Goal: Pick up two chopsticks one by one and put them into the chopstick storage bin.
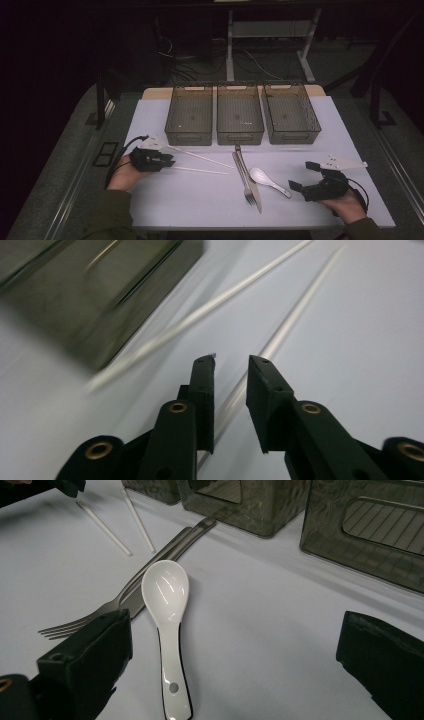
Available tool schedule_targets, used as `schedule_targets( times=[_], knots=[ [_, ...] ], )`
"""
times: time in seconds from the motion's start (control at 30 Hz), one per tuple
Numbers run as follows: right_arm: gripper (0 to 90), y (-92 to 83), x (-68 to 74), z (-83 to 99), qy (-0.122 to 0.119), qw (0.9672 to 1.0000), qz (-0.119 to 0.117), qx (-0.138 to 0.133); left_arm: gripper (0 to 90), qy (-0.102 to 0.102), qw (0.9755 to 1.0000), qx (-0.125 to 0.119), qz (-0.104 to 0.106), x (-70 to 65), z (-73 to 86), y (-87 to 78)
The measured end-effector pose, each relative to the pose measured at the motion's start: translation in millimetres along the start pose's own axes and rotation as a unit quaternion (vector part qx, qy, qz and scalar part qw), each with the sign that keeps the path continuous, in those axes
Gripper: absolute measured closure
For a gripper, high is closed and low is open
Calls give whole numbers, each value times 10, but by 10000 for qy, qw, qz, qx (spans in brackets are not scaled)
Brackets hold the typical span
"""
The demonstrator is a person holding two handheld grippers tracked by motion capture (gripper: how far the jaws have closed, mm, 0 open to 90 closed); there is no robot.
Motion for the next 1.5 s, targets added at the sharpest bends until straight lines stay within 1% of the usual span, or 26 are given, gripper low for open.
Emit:
schedule_targets(
  times=[0.03,0.1,0.17,0.2,0.3,0.37,0.43,0.47,0.53,0.6,0.67,0.8,0.87,0.9,1.03,1.13,1.2,1.27,1.37,1.5],
  knots=[
    [14,1,-1,0,-3,10000,0,2,751,-126,9999,-44,-47,37,54,-33],
    [14,3,-1,0,-9,10000,0,1,774,-249,9995,-42,-172,104,142,-81],
    [14,4,-1,0,-14,10000,-4,0,786,-375,9991,-101,-182,142,202,-108],
    [14,4,-1,0,-13,10000,2,2,795,-423,9988,-94,-225,163,222,-116],
    [14,2,0,1,-11,10000,0,7,820,-493,9984,-110,-245,191,254,-122],
    [14,1,1,1,-8,10000,-4,4,817,-502,9984,-168,-184,188,255,-124],
    [14,0,1,2,-5,10000,-4,8,794,-442,9987,-218,-108,170,244,-125],
    [14,0,0,2,-8,10000,-3,10,778,-450,9987,-247,-69,157,237,-119],
    [14,0,0,1,-7,10000,-6,6,748,-378,9990,-249,24,142,229,-100],
    [14,1,1,1,-12,10000,-8,5,728,-313,9993,-183,115,132,226,-75],
    [14,-1,1,1,-10,10000,-8,5,712,-286,9992,-169,220,121,224,-49],
    [14,1,1,1,-13,10000,-10,3,704,-163,9991,-66,385,105,215,-5],
    [14,4,2,1,-16,10000,-8,2,701,-88,9991,2,415,96,208,31],
    [14,4,1,1,-17,10000,-10,2,701,-57,9991,-1,426,94,203,47],
    [14,5,1,1,-19,10000,-8,3,708,-16,9986,35,534,97,195,68],
    [14,4,1,1,-14,10000,-8,4,745,-14,9981,92,613,72,197,77],
    [14,2,0,2,-8,10000,-3,8,754,-16,9981,136,598,44,196,73],
    [14,-1,-1,2,-7,10000,-4,10,769,24,9976,192,664,13,193,58],
    [14,-3,0,2,-5,10000,0,9,775,-20,9978,213,632,-46,202,51],
    [14,-6,-3,3,1,10000,5,4,783,-64,9976,244,651,-149,240,6]
  ],
)
Point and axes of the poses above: each handheld gripper's, and its own axes: y roughly forward along the jaws, z roughly out of its underside, x roughly to its left, the point moved 2 cm from there along y, roughly forward along the jaws, and after that the axes turned 6 degrees about z, right-handed, at the moved point
